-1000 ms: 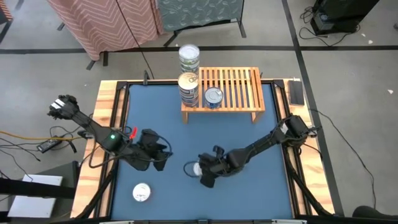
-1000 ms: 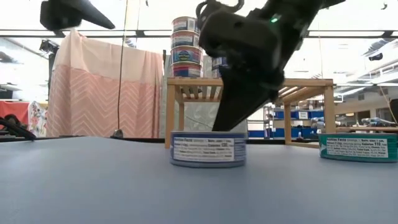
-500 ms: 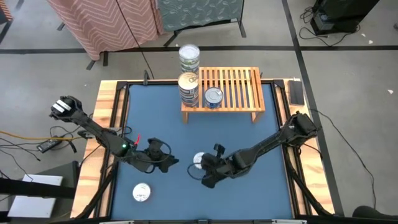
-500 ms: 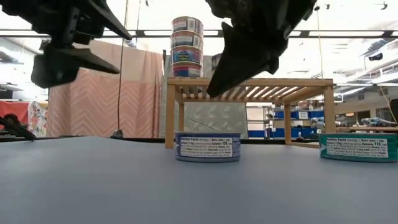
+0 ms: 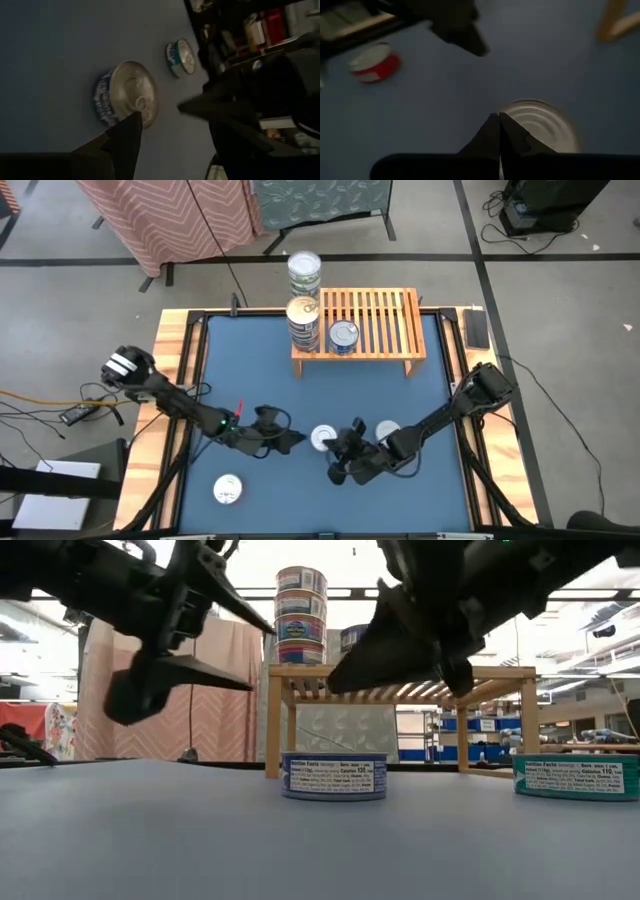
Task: Stack canned seafood by type on shelf
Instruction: Stack the dark blue tuna can on top of the dark blue tuna can on the shelf
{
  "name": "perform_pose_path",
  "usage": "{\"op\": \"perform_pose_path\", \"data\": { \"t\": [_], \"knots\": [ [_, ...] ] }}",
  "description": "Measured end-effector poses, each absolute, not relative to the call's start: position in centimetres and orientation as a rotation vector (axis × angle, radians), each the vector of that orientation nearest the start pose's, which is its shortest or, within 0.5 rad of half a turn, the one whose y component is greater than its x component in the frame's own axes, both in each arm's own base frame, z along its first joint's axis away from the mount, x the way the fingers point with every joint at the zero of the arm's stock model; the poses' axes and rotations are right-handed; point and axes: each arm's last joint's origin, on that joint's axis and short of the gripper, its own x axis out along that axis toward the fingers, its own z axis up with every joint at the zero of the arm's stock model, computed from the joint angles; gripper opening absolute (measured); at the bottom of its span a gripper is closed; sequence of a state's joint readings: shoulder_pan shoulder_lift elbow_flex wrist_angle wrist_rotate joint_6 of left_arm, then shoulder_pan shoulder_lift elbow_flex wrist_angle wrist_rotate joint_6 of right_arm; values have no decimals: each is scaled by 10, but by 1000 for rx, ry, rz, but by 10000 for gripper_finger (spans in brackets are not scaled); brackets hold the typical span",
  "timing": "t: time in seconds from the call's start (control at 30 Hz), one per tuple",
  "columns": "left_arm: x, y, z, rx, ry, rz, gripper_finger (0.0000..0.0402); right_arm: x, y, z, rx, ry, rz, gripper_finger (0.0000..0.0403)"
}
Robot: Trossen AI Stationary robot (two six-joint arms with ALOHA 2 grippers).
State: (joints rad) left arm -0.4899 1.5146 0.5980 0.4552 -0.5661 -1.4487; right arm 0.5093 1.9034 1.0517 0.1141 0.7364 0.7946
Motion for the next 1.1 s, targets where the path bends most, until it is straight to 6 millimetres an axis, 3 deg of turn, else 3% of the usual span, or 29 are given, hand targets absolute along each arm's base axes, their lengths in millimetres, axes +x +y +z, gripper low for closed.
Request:
{"op": "perform_pose_path", "data": {
  "t": [0.2, 0.5, 0.83, 1.1],
  "knots": [
    [269, -118, 158, -1230, 251, 308, 236, 329, 162, 132, 369, 467, -418, 0],
    [269, -117, 148, -1242, 305, 354, 236, 312, 155, 112, 404, 514, -453, 0],
    [268, -107, 132, -1296, 365, 485, 236, 310, 155, 108, 399, 539, -438, 0],
    [290, -115, 117, -1341, 408, 467, 236, 308, 154, 105, 390, 579, -445, 0]
  ]
}}
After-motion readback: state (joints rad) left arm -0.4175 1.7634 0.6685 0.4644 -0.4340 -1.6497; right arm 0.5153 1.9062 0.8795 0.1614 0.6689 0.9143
